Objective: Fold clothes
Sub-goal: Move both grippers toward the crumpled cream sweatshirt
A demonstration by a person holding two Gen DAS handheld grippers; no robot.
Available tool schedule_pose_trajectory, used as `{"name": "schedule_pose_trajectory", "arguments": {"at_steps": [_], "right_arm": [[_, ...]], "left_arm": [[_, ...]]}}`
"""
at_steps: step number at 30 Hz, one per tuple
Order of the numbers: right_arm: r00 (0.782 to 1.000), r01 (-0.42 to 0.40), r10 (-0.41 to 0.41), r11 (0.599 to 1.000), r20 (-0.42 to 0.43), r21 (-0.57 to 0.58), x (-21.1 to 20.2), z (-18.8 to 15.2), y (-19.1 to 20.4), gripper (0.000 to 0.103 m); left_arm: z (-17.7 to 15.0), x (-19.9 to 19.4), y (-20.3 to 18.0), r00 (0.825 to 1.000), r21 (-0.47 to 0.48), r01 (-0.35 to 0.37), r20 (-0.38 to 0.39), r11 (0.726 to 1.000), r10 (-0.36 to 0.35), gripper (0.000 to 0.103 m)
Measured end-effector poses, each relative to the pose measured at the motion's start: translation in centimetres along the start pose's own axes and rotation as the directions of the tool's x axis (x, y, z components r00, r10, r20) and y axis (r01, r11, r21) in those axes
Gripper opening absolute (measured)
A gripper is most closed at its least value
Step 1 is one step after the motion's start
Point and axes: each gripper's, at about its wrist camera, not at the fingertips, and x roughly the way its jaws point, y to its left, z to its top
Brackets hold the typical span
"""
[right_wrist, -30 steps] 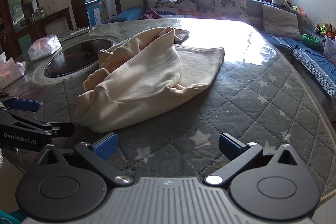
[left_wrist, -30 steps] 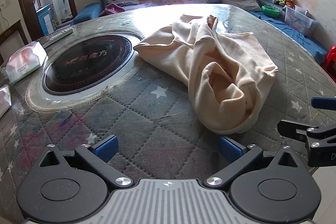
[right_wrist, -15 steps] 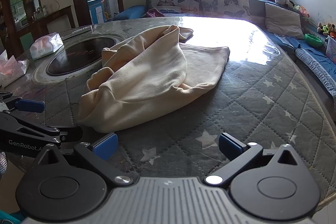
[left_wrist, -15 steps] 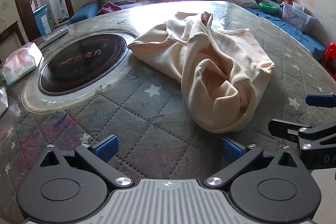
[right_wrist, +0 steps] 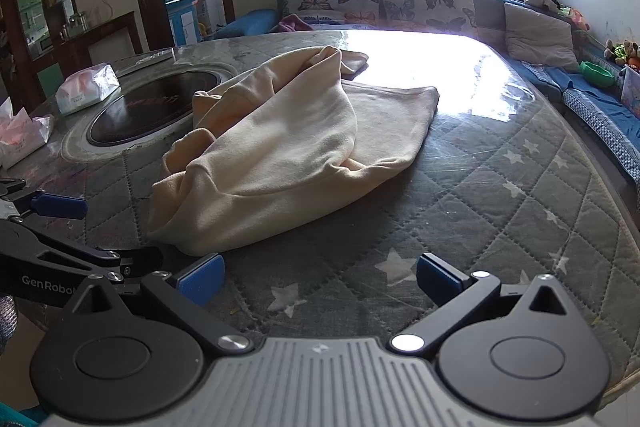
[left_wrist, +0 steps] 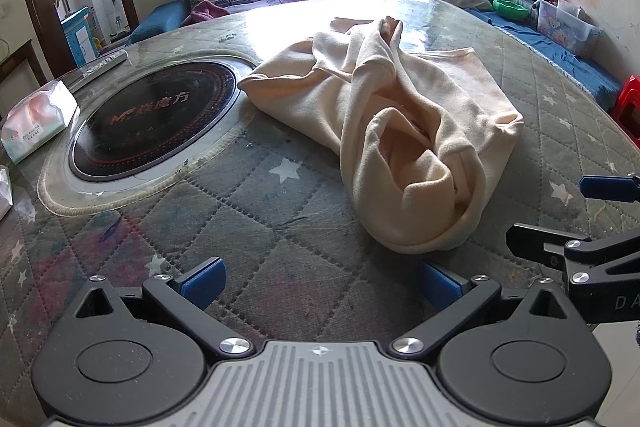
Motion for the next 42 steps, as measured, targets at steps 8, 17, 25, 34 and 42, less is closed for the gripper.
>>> {"name": "schedule_pose_trajectory", "arguments": {"at_steps": [8,17,25,34,42], "right_arm": [[1.0,-0.003,0.003,1.0,0.001,-0.005,0.1,0.2,0.2,0.103],[1.0,-0.008,0.008,1.0,-0.001,-0.009,0.3,0.6,0.3,0.103],[1.0,-0.018,0.018,1.0,0.0,-0.011,0.6,1.1,0.3,0.103],[1.0,-0.027,0.027,0.999,0.007,-0.02,1.2,2.2,0.4,0.103],[0.999,-0.048,0.048,0.999,0.017,-0.014,1.1,3.0,0.3,0.103]], "left_arm": [[0.1,0.2,-0.1,1.0,0.002,0.002,-0.004,1.0,-0.002,0.103],[0.4,0.3,0.0,1.0,0.001,0.005,-0.006,1.0,-0.005,0.103],[0.8,0.5,0.4,1.0,0.0,0.008,-0.011,1.0,-0.008,0.103],[1.6,0.6,1.0,1.0,0.0,0.01,-0.008,1.0,-0.01,0.103],[2.5,0.0,1.8,1.0,0.004,0.014,0.008,1.0,-0.014,0.103]]}}
